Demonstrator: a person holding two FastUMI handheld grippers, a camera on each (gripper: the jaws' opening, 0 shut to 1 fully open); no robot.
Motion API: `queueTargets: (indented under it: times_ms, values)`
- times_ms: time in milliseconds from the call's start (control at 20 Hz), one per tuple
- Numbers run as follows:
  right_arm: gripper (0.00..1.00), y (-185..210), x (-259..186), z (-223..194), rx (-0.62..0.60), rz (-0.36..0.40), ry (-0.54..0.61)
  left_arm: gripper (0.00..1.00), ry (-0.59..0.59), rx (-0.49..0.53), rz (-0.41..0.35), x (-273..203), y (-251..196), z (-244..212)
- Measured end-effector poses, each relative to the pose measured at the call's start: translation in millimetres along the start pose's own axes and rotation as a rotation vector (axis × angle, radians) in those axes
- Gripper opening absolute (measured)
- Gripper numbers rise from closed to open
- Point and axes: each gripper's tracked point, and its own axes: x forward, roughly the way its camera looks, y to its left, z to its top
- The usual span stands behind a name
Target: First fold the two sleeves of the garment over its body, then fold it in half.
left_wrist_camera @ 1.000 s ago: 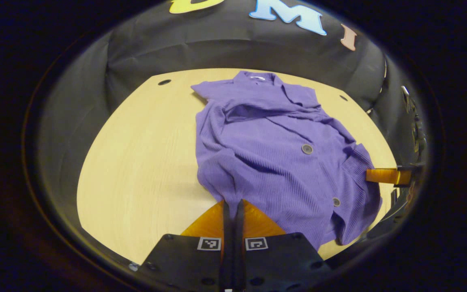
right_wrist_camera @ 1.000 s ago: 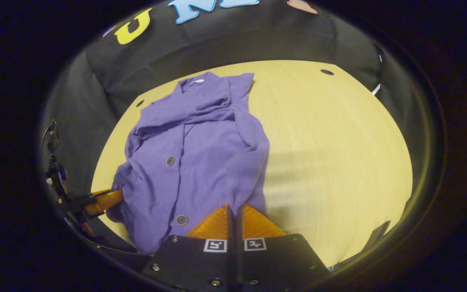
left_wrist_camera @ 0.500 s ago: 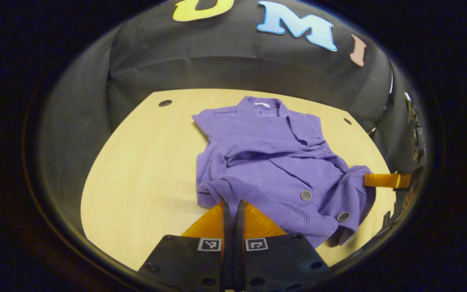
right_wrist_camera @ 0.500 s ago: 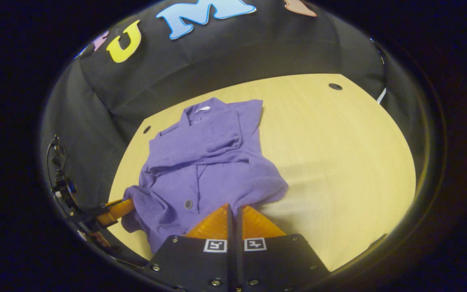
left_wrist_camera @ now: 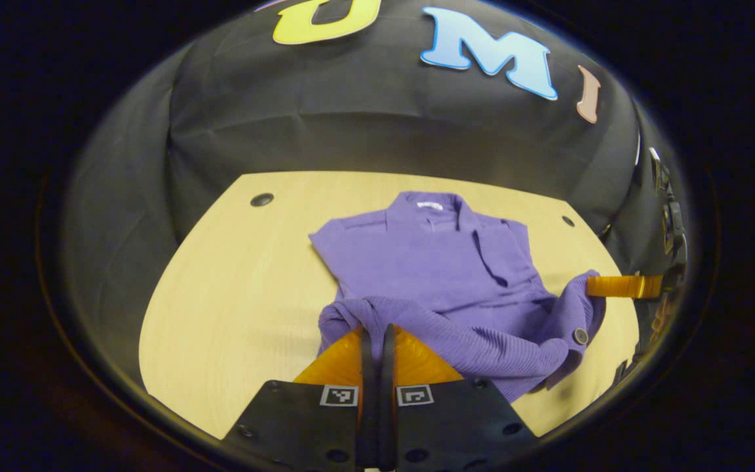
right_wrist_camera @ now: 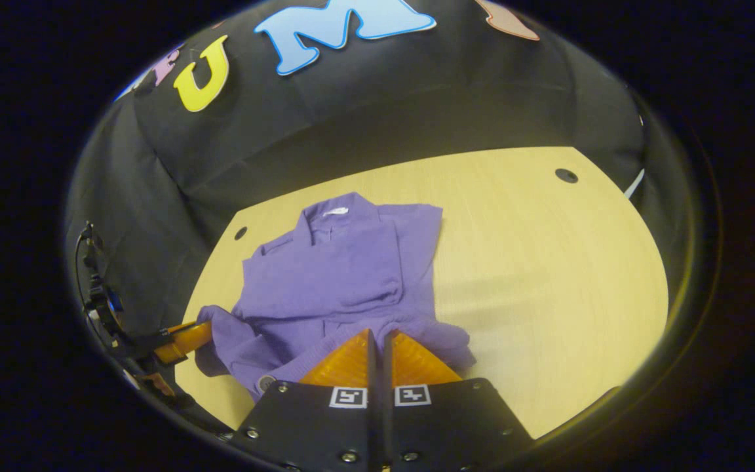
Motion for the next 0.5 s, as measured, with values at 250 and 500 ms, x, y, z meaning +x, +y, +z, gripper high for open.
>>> queueTargets:
  times_ms: [250, 500]
  values:
    - [0.01, -5, 18, 62, 0.022, 0.005, -0.077, 0.07, -0.078, 0.046, -0.013, 28, -1, 64]
    - [0.0, -11, 46, 112, 0.021, -0.002, -0.126, 0.07, -0.113, 0.044, -0.018, 62, 0, 110]
